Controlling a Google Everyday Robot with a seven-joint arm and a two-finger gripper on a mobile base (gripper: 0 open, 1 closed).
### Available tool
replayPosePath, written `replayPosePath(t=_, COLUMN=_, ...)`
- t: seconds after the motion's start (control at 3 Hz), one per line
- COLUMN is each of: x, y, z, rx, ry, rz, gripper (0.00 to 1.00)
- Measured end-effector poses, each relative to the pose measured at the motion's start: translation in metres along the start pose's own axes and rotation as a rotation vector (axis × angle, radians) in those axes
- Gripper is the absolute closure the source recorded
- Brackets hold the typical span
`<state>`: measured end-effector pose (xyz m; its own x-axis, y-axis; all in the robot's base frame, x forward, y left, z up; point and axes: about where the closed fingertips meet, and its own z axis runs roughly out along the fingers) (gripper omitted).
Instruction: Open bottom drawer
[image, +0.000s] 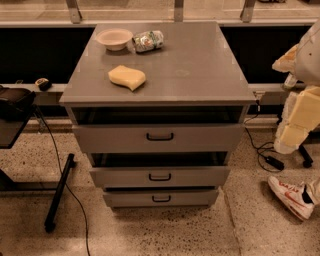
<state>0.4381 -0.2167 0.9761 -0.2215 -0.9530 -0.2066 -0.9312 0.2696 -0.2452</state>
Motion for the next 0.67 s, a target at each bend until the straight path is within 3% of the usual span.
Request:
replayPosePath(t=0.33, x=0.0, y=0.0, z=0.0, rx=0.0, ry=0.0, rz=0.0, gripper=0.0)
replayPosePath(t=0.67, x=0.005, y=0.01, z=0.029, rx=-0.043, ry=-0.023, rz=0.02, gripper=0.0)
